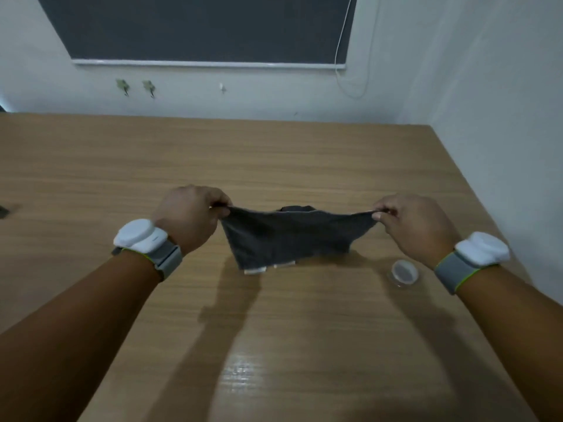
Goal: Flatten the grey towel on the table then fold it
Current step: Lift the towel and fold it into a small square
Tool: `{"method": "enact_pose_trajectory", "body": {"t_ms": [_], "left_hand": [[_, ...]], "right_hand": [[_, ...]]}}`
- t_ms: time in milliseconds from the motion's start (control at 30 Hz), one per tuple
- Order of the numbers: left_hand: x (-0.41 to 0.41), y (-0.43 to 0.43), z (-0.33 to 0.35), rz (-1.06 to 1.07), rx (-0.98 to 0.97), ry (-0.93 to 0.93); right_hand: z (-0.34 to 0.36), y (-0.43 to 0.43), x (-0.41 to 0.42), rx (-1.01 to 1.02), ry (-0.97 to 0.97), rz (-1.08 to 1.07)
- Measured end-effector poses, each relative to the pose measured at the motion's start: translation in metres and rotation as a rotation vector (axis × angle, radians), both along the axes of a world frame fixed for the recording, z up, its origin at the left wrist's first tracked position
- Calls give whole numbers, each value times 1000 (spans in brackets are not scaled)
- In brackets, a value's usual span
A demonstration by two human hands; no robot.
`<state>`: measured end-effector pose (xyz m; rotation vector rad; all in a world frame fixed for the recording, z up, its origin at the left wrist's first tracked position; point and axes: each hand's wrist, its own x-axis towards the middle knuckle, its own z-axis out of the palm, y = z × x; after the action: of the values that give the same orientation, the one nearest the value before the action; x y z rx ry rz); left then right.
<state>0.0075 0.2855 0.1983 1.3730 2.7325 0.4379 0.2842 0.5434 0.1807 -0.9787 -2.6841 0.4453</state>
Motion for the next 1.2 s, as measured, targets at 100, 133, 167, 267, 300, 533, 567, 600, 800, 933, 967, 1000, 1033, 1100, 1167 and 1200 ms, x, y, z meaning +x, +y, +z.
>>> {"method": "enact_pose_trajectory", "body": {"t_ms": [100,133,167,267,300,533,567,600,800,933,967,1000,1033,1100,1167,1200], "left_hand": [[18,-23,-7,-110,61,190],[24,-31,-14,-144,61,214],[30,-40,-26,-174,51,218],[50,-65,-78,-200,-150,107],[59,-72,-99,-211,-239,73],[118,-108,-185,-297,-639,-57],[122,-110,-189,-303,-667,-52],[123,-112,-189,-301,-689,-49],[101,-90,-171,-313,-709,-132],[59,-50,-147,-219,-627,-111],[47,-38,-146,-192,-609,-109],[37,-27,-143,-166,-588,-103],[26,-14,-144,-141,-574,-103],[9,9,-150,-100,-559,-100],[-4,28,-160,-79,-557,-101],[-11,36,-165,-78,-559,-111]], "right_hand": [[-4,-18,22,37,48,74],[-10,-26,31,34,45,101],[-20,-34,42,32,32,125],[-63,-64,75,-47,-27,147],[-80,-72,84,-89,-91,151],[-160,-104,124,-283,-640,211],[-163,-106,127,-289,-647,214],[-162,-108,129,-287,-644,214],[-131,-92,101,-414,-645,224],[-117,-63,64,-299,-632,123],[-117,-53,52,-280,-616,119],[-113,-44,41,-274,-599,116],[-114,-33,27,-275,-586,110],[-118,-13,2,-268,-563,67],[-128,1,-19,-251,-562,33],[-135,8,-27,-235,-576,33]]}}
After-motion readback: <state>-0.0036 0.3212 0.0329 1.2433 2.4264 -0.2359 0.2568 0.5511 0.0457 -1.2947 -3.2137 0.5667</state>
